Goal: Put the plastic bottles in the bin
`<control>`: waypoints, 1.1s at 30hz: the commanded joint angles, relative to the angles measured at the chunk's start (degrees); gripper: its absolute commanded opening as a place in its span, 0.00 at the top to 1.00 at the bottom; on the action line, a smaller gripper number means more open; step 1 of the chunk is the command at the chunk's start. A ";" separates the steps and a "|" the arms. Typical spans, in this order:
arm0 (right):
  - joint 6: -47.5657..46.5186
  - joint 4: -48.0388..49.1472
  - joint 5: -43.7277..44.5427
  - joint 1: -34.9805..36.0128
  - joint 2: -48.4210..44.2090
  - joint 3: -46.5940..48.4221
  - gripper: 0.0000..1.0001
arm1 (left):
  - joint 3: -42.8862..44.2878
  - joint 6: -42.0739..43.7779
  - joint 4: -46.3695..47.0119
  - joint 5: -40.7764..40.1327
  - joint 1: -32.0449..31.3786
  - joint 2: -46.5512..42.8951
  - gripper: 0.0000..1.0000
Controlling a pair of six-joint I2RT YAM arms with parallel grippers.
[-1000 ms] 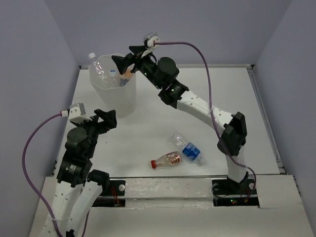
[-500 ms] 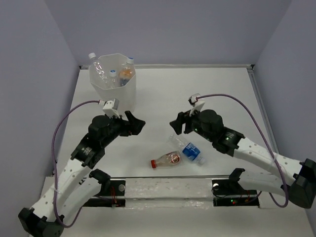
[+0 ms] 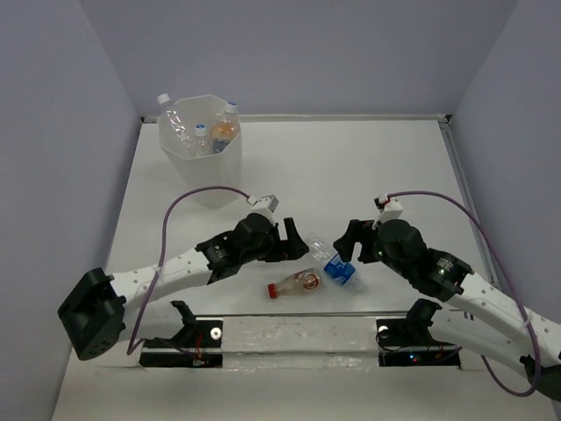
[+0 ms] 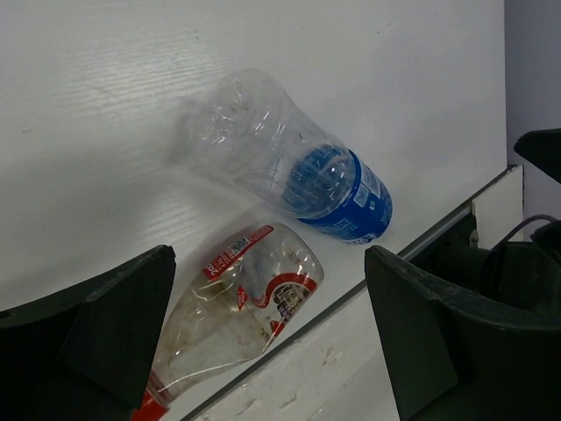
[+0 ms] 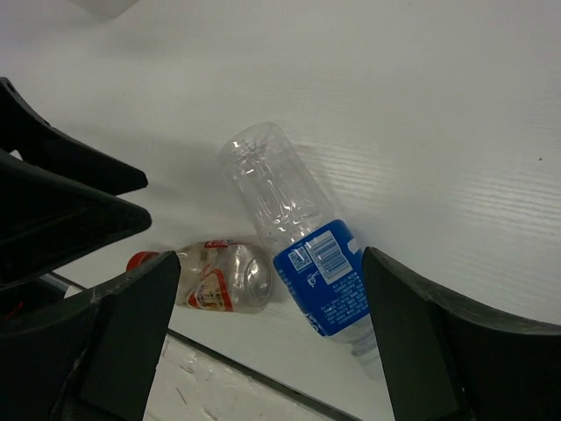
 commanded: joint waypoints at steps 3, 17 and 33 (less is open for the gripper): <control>3.21 -3.35 2.32 -0.23 -1.31 -1.41 0.10 | 1.56 -10.41 11.77 -4.19 -2.48 8.83 0.01; 1.89 -3.17 -2.68 -0.23 -5.26 -3.78 0.07 | 8.85 -13.59 14.24 -3.85 -3.89 25.28 0.01; 11.01 2.36 -16.75 -0.23 -7.46 -11.60 0.06 | 13.95 -17.28 19.42 -10.00 -4.15 35.92 0.07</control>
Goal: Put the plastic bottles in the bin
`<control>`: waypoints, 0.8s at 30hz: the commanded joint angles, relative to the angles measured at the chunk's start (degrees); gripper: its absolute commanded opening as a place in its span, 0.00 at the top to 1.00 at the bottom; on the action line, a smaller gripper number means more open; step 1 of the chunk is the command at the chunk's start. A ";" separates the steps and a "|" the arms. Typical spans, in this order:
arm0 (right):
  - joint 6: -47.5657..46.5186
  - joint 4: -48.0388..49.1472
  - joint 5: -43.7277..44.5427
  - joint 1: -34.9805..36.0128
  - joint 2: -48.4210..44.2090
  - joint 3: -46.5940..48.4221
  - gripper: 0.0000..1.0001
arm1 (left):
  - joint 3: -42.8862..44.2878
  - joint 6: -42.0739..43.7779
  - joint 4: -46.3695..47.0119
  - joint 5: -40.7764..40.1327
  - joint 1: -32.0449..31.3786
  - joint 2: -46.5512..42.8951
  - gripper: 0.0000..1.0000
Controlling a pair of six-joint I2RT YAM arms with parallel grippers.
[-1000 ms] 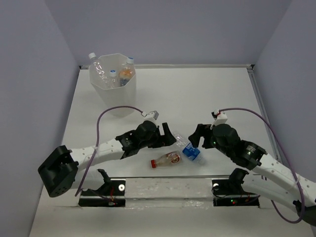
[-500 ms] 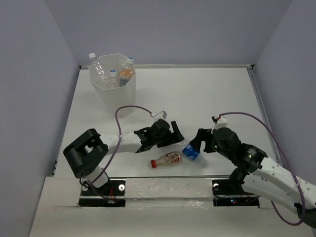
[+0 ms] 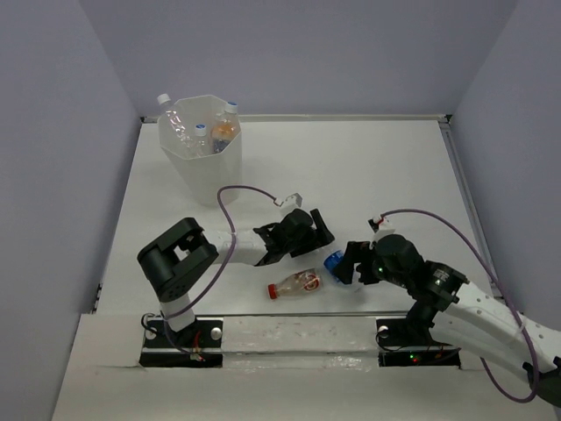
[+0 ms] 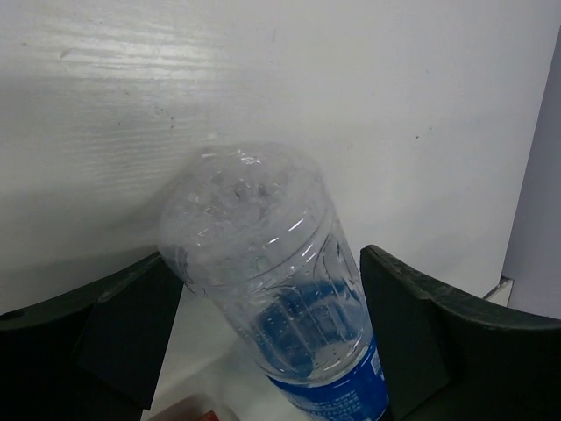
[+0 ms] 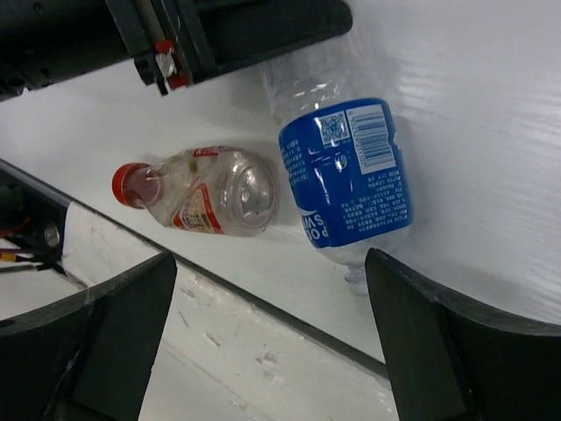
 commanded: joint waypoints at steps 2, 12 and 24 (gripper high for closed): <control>6.37 6.77 -9.09 -0.23 -2.83 -4.00 0.06 | 2.17 -1.55 4.11 -3.47 -0.09 1.96 0.13; 10.07 13.08 -12.70 2.84 1.47 -5.94 0.04 | 4.54 1.35 7.97 -9.62 1.76 2.31 0.63; 23.76 21.53 -9.98 8.29 3.23 -11.56 0.02 | 13.77 10.66 13.60 -15.67 4.65 0.12 0.75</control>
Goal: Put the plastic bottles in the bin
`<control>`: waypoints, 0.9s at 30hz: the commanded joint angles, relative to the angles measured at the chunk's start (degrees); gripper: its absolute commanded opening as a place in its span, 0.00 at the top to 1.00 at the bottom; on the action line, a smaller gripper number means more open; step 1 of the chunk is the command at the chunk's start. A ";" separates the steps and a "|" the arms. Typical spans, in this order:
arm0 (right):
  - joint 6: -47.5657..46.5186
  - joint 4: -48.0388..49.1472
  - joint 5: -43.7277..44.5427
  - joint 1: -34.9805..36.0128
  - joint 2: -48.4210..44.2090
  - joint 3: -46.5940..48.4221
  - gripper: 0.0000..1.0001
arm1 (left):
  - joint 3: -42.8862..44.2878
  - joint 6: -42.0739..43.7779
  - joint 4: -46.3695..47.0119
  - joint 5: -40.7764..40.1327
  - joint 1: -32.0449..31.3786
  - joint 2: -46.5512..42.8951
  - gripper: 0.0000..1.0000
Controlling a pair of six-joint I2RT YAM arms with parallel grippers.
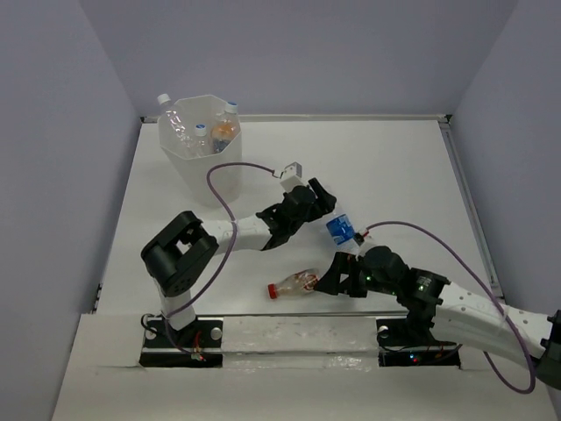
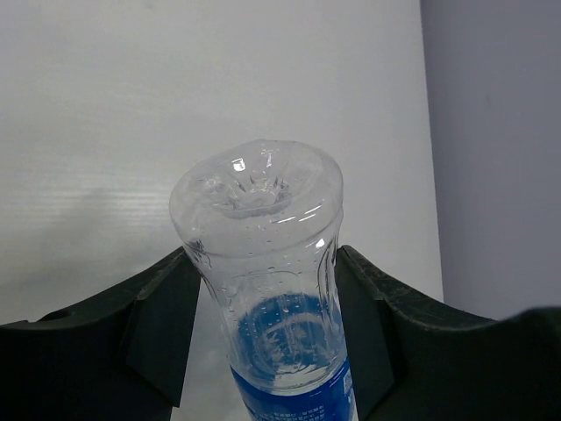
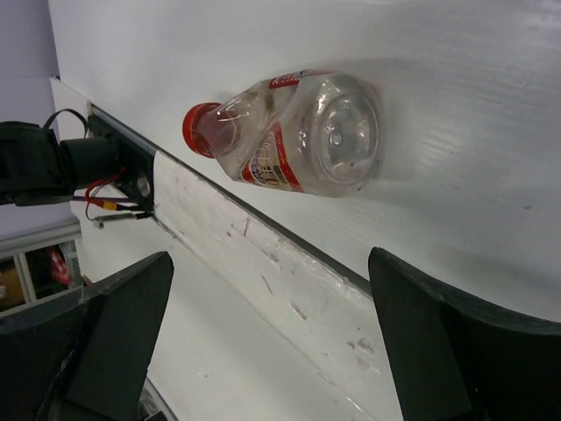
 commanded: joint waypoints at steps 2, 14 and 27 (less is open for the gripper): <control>8.33 6.70 3.42 2.61 0.28 -3.31 0.01 | 7.11 7.57 5.89 -5.92 1.75 -3.67 0.75; 11.06 24.54 5.00 3.76 18.03 -2.96 0.00 | 11.69 21.20 3.09 -8.21 6.50 -18.85 0.75; 14.49 30.87 14.15 3.76 27.96 -4.46 0.09 | 17.57 35.42 -14.29 -17.68 16.59 -39.96 0.74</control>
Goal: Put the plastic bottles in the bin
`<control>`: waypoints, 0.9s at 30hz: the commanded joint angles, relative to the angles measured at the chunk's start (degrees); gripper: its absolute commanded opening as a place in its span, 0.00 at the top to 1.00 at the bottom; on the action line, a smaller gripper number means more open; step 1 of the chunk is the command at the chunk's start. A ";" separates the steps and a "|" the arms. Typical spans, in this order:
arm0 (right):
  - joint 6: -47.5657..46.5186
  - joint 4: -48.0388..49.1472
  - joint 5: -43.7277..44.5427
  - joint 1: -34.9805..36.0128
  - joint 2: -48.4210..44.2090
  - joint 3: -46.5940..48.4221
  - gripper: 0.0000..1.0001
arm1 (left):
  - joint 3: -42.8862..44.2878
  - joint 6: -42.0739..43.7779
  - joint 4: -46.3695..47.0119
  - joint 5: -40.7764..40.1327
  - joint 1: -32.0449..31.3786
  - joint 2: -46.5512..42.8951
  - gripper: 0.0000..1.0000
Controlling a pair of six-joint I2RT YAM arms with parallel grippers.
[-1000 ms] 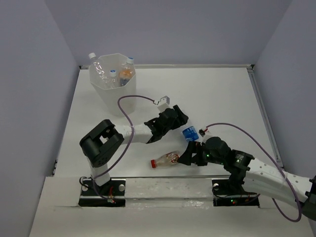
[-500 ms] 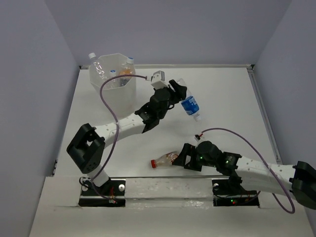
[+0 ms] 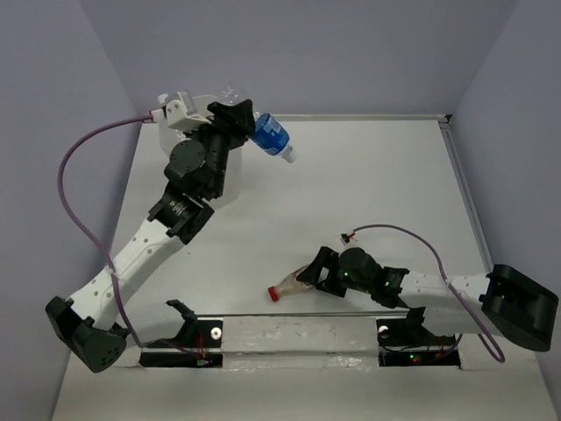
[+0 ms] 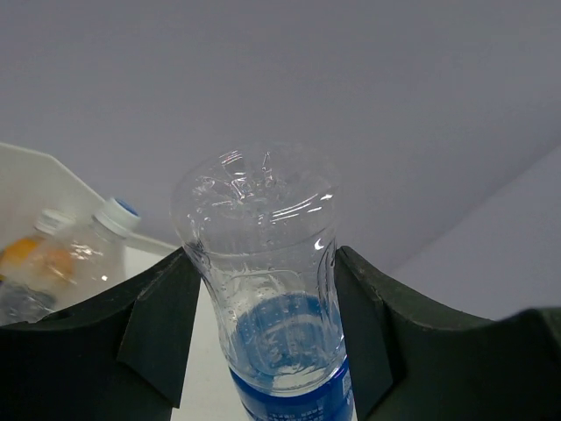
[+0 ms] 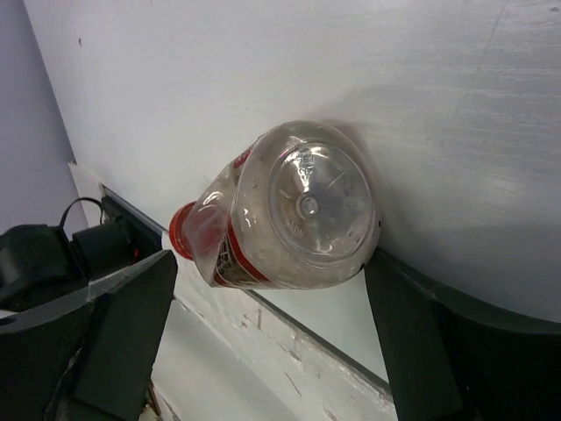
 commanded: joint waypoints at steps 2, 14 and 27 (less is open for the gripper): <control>1.18 3.53 6.19 0.59 3.03 -1.02 0.14 | 8.28 11.01 -9.67 -8.30 3.95 -5.81 0.74; -0.49 5.99 11.82 0.59 7.96 -0.32 0.59 | 5.20 27.79 -2.32 -20.08 16.78 -9.69 0.74; -7.69 4.94 15.16 0.59 -0.29 -0.94 0.69 | 11.01 36.33 13.49 -20.44 20.22 9.02 0.74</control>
